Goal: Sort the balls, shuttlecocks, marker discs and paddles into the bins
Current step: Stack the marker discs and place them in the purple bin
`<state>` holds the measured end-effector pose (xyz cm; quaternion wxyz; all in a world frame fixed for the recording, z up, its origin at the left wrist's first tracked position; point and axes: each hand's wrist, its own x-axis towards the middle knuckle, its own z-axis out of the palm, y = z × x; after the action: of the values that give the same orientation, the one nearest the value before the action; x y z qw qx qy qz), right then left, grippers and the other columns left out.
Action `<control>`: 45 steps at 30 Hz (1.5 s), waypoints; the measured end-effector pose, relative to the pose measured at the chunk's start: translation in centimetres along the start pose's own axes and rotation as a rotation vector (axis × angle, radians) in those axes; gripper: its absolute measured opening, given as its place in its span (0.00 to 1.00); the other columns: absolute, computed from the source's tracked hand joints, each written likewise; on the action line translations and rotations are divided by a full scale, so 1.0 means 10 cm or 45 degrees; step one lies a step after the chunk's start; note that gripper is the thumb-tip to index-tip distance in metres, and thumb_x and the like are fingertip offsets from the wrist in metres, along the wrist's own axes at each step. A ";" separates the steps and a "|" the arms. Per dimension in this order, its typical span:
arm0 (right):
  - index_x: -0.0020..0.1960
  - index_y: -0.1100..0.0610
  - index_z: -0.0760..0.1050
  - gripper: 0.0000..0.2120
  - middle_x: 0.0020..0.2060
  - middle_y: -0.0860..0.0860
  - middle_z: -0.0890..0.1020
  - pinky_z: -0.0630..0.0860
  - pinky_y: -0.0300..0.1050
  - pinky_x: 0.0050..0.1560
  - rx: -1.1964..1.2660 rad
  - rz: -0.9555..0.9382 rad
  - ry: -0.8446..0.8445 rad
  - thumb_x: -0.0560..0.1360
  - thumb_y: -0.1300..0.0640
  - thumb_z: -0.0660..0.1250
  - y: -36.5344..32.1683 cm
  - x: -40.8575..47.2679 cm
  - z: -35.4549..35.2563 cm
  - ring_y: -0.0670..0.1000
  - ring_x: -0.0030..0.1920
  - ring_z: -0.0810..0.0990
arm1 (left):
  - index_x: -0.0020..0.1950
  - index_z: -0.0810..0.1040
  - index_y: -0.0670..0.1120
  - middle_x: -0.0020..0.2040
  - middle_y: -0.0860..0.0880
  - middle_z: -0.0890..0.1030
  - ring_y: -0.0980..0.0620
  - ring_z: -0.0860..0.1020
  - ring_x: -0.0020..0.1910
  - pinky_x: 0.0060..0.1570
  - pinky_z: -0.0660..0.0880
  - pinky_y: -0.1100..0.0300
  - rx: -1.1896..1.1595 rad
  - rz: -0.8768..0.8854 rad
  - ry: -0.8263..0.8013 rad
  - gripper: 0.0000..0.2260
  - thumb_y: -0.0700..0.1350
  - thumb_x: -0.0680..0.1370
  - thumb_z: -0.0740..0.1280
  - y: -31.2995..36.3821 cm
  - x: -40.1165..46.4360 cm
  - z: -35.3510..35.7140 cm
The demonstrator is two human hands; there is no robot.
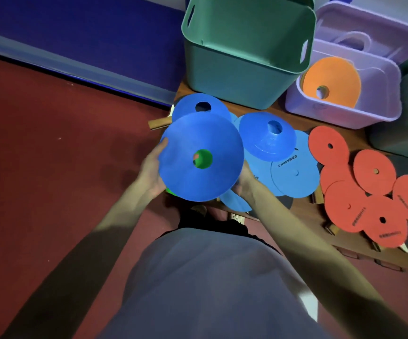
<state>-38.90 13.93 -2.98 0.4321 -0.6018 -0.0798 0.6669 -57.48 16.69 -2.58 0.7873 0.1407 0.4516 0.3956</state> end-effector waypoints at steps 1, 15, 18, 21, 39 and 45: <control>0.37 0.55 0.68 0.09 0.33 0.51 0.76 0.69 0.42 0.37 -0.148 -0.036 0.098 0.77 0.60 0.59 0.04 0.07 0.00 0.51 0.34 0.71 | 0.59 0.82 0.47 0.58 0.46 0.82 0.48 0.81 0.57 0.51 0.80 0.55 -0.070 0.025 0.026 0.18 0.50 0.83 0.54 0.04 0.00 -0.07; 0.70 0.58 0.66 0.35 0.68 0.60 0.62 0.73 0.49 0.56 -2.351 -1.168 -0.410 0.66 0.55 0.76 0.50 0.22 -0.05 0.59 0.61 0.68 | 0.61 0.78 0.49 0.55 0.50 0.83 0.48 0.80 0.57 0.55 0.78 0.54 -0.280 0.469 0.443 0.17 0.53 0.83 0.52 0.27 -0.11 -0.77; 0.70 0.61 0.65 0.42 0.69 0.57 0.64 0.73 0.50 0.57 -2.499 -1.197 -0.487 0.62 0.50 0.78 0.54 0.27 0.00 0.57 0.59 0.70 | 0.61 0.76 0.49 0.52 0.52 0.84 0.51 0.81 0.55 0.53 0.78 0.55 -0.275 0.476 0.491 0.18 0.54 0.84 0.50 0.26 -0.14 -0.76; 0.70 0.61 0.64 0.45 0.62 0.58 0.70 0.75 0.49 0.53 -2.544 -1.178 -0.481 0.59 0.51 0.79 0.61 0.32 0.00 0.58 0.54 0.73 | 0.58 0.76 0.50 0.49 0.53 0.85 0.52 0.82 0.51 0.50 0.79 0.56 -0.298 0.481 0.483 0.19 0.54 0.84 0.48 0.25 -0.16 -0.73; 0.73 0.59 0.61 0.45 0.55 0.54 0.70 0.72 0.44 0.43 -1.855 -1.214 0.203 0.61 0.38 0.64 0.07 -0.17 -0.45 0.54 0.54 0.73 | 0.63 0.77 0.47 0.66 0.43 0.77 0.40 0.76 0.64 0.64 0.72 0.41 -0.443 0.543 0.340 0.17 0.55 0.82 0.57 0.30 0.05 -0.47; 0.74 0.56 0.60 0.33 0.53 0.50 0.68 0.65 0.41 0.52 -1.154 -1.088 0.521 0.74 0.40 0.52 -0.10 -0.22 -0.51 0.48 0.51 0.67 | 0.52 0.80 0.48 0.55 0.46 0.81 0.42 0.80 0.55 0.56 0.76 0.47 -0.270 0.479 0.349 0.13 0.53 0.80 0.59 0.28 0.20 -0.24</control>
<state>-34.22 10.95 -2.10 0.3691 -0.7544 -0.5010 0.2089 -60.25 19.61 -3.47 0.6416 0.0840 0.4759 0.5957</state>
